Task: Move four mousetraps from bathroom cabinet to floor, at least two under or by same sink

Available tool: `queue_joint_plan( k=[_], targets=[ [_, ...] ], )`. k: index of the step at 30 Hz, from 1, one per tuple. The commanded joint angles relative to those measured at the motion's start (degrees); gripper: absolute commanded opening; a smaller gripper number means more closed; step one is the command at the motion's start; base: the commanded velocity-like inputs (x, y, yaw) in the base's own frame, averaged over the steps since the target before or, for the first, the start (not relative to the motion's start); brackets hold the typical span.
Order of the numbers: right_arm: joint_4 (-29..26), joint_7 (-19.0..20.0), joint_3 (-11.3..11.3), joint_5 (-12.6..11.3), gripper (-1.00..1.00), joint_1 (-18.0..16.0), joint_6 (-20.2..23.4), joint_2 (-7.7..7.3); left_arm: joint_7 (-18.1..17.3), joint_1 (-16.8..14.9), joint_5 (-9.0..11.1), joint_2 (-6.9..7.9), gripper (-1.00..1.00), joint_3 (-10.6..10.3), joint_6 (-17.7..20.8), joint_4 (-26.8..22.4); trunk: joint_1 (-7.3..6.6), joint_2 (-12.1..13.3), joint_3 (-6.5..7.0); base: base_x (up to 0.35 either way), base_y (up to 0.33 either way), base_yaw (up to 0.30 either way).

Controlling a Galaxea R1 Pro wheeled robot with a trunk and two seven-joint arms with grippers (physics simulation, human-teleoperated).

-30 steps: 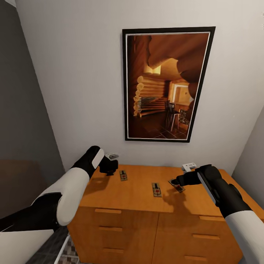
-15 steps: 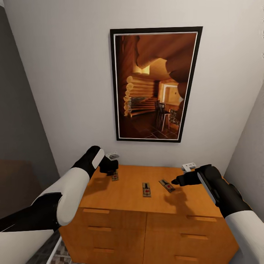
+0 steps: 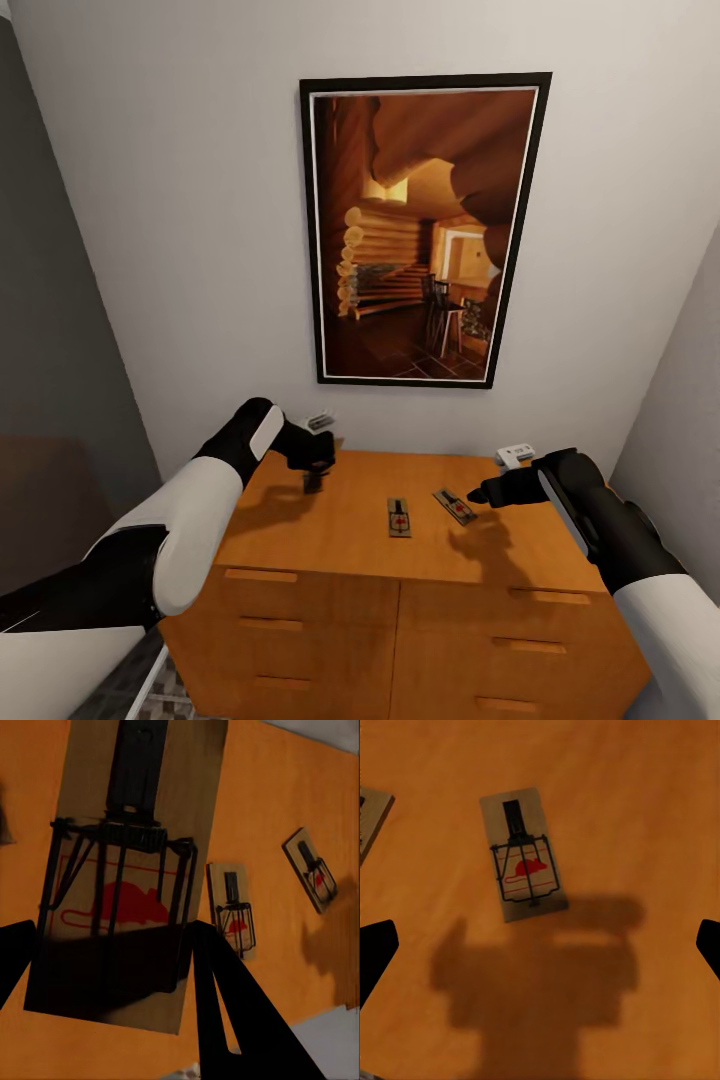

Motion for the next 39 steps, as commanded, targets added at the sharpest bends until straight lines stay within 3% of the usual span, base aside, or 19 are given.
queue_joint_plan(
  k=[1, 13, 17, 20, 21, 23, 26, 27, 30, 35, 39],
  targets=[
    [-0.1, 0.2, 0.1, 0.1, 1.00, -0.1, 0.2, -0.04, -0.6, 0.0, -0.3, -0.01, -1.00, 0.2, 0.3, 0.0, 0.02, -0.1, -0.10, 0.000, 0.000, 0.000],
    [-0.1, 0.1, 0.2, 0.1, 1.00, 0.0, 0.2, 0.00, -2.9, 0.0, -0.3, 0.31, -1.00, -0.2, 0.3, -0.1, 0.02, -0.1, -0.10, 0.000, 0.000, 0.000],
    [-0.1, 0.1, 0.2, 0.1, 1.00, -0.1, 0.2, 0.00, -5.3, 0.0, -0.3, 0.46, -1.00, -0.2, 0.4, -0.1, 0.02, -0.1, -0.10, 0.000, 0.000, 0.000],
    [-0.1, 0.0, 0.2, 0.1, 1.00, -0.1, 0.2, 0.00, -8.8, 0.0, -0.3, 0.96, -1.00, -0.3, 0.3, -0.1, 0.02, -0.1, -0.10, 0.000, 0.000, 0.000],
    [0.1, 0.0, 0.3, 0.2, 1.00, -0.1, 0.2, 0.00, -13.0, 0.0, -0.4, 2.15, -1.00, -0.3, 0.3, -0.2, 0.02, -0.1, -0.10, 0.000, 0.000, 0.000],
    [0.3, 0.0, 0.2, 0.2, 1.00, -0.1, 0.2, 0.00, -13.7, 0.0, -0.4, 2.46, -1.00, -0.3, 0.3, -0.2, 0.02, -0.1, -0.10, 0.000, 0.000, 0.000],
    [3.9, 0.1, 0.1, 0.2, 1.00, -0.1, 0.2, -0.18, -14.7, 0.0, -0.4, 2.88, -1.00, -0.3, 0.3, -0.2, 0.02, -0.1, -0.10, 0.000, 0.000, 0.000],
    [9.0, 0.1, 0.1, 0.2, 1.00, -0.4, 0.2, -0.27, -14.9, 0.0, -0.4, 2.92, -1.00, -0.3, 0.3, -0.3, 0.02, -0.1, -0.10, 0.000, 0.000, 0.000],
    [11.7, 0.2, 0.2, 0.3, 1.00, -1.4, -0.2, -0.17, -15.0, 0.0, -0.4, 2.95, -1.00, -0.2, 0.3, -0.3, 0.02, -0.1, -0.10, 0.000, 0.000, 0.000],
    [15.4, 0.2, 0.2, 0.3, 1.00, -5.0, -0.4, 0.27, -15.0, 0.0, -0.3, 2.94, -1.00, -0.2, 0.3, -0.3, 0.02, -0.1, -0.10, 0.000, 0.000, 0.000],
    [20.2, 0.3, 0.3, 0.3, 1.00, -8.6, -0.5, 1.66, -15.4, 0.0, -0.3, 2.94, -1.00, -0.2, 0.3, -0.4, 0.02, -0.1, -0.10, 0.000, 0.000, 0.000]
  ],
)
